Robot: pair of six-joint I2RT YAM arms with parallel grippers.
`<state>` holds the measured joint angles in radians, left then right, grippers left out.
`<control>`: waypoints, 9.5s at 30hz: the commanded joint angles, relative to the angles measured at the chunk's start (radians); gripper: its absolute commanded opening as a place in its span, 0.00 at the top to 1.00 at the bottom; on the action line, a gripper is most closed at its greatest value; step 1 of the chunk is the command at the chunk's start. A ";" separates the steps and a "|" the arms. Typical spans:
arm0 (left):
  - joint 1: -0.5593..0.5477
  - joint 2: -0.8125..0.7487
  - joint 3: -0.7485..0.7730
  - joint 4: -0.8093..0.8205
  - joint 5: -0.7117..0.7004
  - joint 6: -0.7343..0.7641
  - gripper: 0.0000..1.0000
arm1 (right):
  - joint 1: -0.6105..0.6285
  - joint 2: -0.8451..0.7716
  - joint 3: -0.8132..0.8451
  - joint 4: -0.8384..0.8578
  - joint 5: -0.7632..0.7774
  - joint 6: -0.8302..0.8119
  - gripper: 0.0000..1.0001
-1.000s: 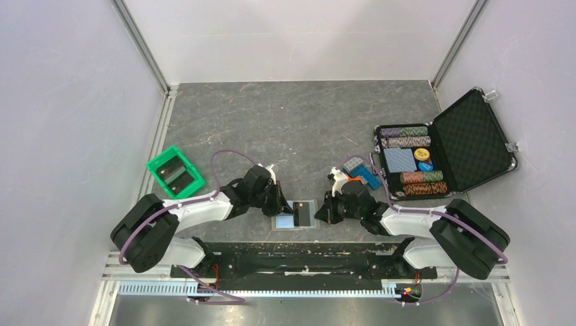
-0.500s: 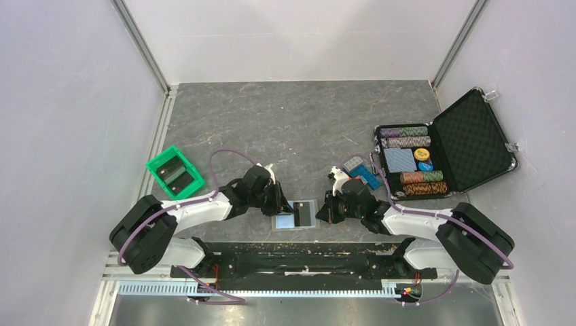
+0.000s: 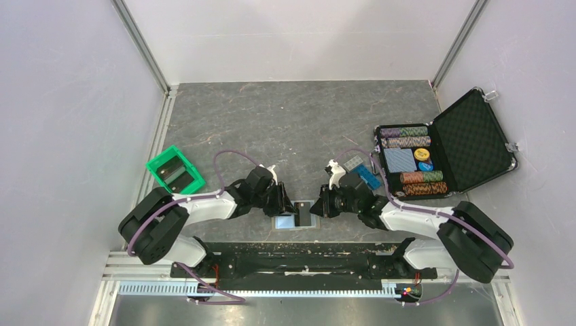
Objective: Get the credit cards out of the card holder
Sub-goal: Remove the credit card from the card holder, then place the credit card in the storage box.
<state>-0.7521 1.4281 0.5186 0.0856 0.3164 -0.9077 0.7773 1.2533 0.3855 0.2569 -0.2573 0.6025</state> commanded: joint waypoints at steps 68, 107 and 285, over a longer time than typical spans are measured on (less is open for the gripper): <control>0.052 -0.602 -0.066 -0.108 -0.133 -0.045 0.98 | 0.025 -0.084 0.033 0.225 -0.174 0.006 0.46; 0.051 -0.652 0.179 -0.521 0.211 0.320 0.45 | -0.046 -0.041 0.020 0.356 -0.775 -0.151 1.00; 1.209 -0.061 0.546 -0.482 -0.220 0.474 0.58 | -0.243 -0.238 -0.032 -0.007 -0.362 -0.118 0.02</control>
<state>0.4606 1.4128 1.0267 -0.3397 -0.0372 -0.3908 0.5392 1.0424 0.3130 0.2924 -0.6933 0.4316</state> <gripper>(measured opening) 0.412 0.979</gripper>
